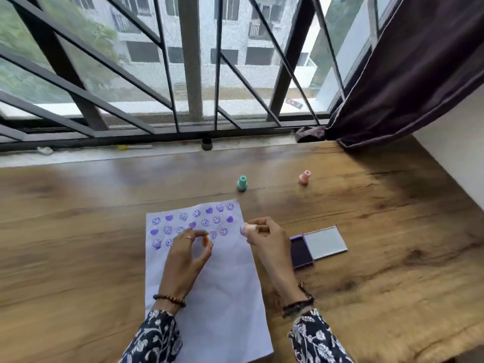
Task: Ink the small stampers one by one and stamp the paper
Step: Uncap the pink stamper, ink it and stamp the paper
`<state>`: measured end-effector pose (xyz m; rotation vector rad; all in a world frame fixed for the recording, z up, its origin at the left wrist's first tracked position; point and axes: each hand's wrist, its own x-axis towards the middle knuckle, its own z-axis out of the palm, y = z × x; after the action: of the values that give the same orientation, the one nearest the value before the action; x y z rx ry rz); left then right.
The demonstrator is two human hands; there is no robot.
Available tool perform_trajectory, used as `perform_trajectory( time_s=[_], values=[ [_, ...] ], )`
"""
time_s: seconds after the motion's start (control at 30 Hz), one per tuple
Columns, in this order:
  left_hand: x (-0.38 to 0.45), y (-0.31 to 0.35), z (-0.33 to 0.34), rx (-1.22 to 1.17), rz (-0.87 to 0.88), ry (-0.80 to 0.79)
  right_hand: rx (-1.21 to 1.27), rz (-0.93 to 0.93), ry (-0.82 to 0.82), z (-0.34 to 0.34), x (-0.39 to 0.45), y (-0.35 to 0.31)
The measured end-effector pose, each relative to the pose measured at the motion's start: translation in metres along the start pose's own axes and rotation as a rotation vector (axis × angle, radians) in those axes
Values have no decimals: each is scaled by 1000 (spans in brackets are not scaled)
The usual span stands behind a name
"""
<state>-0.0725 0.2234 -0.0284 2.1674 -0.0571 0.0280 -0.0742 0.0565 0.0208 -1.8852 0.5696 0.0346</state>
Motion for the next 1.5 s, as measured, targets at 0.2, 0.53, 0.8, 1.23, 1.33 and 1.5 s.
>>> perform_trajectory(
  time_s=[0.2,0.53,0.8,1.23,1.33,1.5],
  values=[
    [2,-10,0,-52,-31,6,-410,-294,111,33,5,3],
    [1,-19,4,-96,-10,32,-811,-358,-13,44,26,-7],
    [3,-18,3,-126,-48,43,-906,-98,-347,40,61,-43],
    [3,21,-17,-751,-323,-109,251,119,-307,-17,-9,-24],
    [-3,34,-11,-906,-371,-211,249,78,-278,-22,-28,-20],
    [-13,44,-9,-931,-327,-237,297,-1,-236,-28,-45,-20]
  ],
)
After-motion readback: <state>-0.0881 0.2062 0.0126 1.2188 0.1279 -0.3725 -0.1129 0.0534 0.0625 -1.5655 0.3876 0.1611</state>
